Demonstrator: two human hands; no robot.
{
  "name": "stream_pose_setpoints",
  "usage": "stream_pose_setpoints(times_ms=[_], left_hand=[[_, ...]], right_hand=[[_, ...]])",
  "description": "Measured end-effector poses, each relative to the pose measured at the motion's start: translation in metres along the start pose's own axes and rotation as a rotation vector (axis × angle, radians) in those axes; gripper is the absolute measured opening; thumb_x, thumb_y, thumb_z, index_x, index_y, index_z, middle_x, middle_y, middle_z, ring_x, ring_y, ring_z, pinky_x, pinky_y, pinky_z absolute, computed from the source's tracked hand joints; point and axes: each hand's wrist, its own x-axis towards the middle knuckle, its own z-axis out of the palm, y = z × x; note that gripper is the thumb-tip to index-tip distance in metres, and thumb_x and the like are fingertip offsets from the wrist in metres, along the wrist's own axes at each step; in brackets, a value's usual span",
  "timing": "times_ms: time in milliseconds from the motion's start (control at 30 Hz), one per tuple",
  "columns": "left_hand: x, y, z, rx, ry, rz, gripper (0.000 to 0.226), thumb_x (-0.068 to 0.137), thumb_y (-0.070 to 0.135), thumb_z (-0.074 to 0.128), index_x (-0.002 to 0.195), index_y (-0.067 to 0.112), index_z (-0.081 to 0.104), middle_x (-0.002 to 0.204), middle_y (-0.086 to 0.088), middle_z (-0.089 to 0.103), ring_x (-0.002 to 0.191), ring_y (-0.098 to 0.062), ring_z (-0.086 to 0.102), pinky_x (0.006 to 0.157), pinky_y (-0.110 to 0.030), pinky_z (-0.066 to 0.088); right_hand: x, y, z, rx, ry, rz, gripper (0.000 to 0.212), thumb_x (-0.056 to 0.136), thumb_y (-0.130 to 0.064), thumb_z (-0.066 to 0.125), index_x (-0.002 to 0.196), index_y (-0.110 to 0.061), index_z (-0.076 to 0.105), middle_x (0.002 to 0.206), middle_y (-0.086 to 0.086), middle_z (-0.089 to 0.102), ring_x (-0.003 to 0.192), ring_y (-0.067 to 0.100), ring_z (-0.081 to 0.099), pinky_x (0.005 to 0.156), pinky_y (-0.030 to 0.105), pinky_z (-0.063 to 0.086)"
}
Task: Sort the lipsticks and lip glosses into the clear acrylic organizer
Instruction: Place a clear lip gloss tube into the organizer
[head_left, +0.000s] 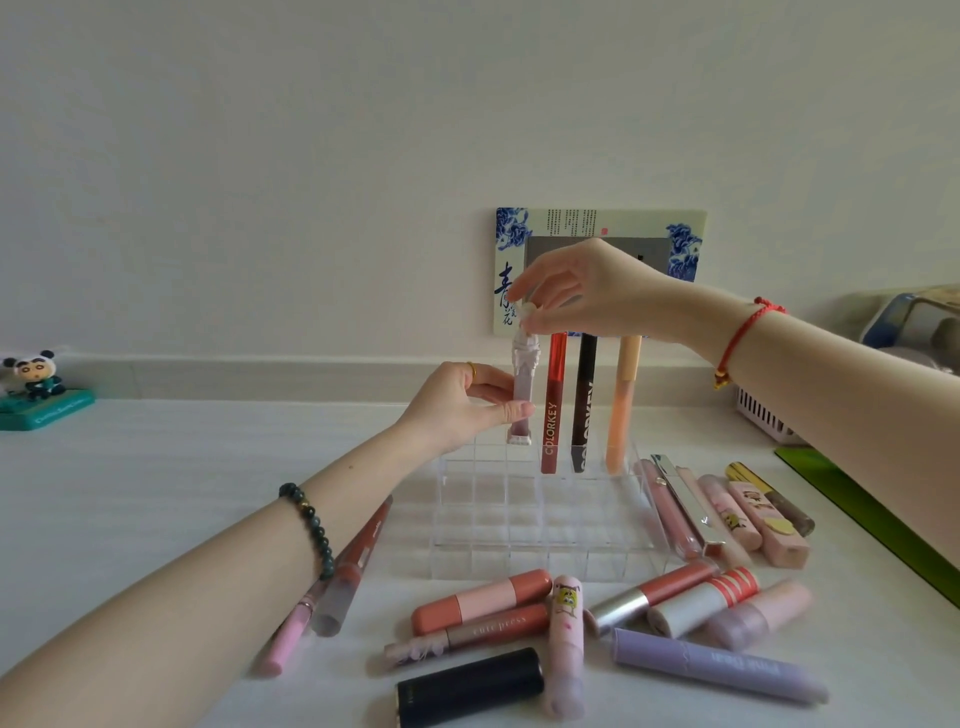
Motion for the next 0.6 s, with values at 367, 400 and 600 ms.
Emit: stream_pose_setpoints(times_ms=[367,400,600], left_hand=[[-0.006,-0.007,0.006,0.058,-0.017,-0.043,0.013,0.071,0.027,0.076,0.069,0.032,0.063,0.075,0.02,0.066,0.073,0.008,0.06,0.072,-0.007,0.039],[-0.006,-0.007,0.006,0.057,-0.016,-0.039,0.014,0.071,0.027,0.076,0.069,0.032,0.063,0.075,0.02,0.065,0.073,0.009,0.06,0.071,-0.005,0.039],[-0.008,-0.009,0.006,0.066,-0.009,-0.02,0.018,0.071,0.026,0.075,0.067,0.034,0.06,0.075,0.02,0.063,0.08,0.002,0.06,0.074,-0.007,0.037]], right_hand=[[0.0,0.005,0.011,-0.109,-0.084,-0.005,0.028,0.077,-0.015,0.068,0.102,-0.025,0.062,0.085,-0.008,0.07,0.088,0.006,0.064,0.083,0.018,0.044],[0.0,0.005,0.011,-0.119,-0.089,-0.003,0.028,0.077,-0.015,0.068,0.103,-0.025,0.062,0.085,-0.008,0.07,0.088,0.007,0.063,0.08,0.017,0.044],[-0.002,0.006,0.015,-0.151,-0.121,-0.012,0.027,0.079,-0.016,0.067,0.104,-0.026,0.06,0.082,-0.012,0.067,0.079,0.0,0.058,0.069,0.012,0.037]])
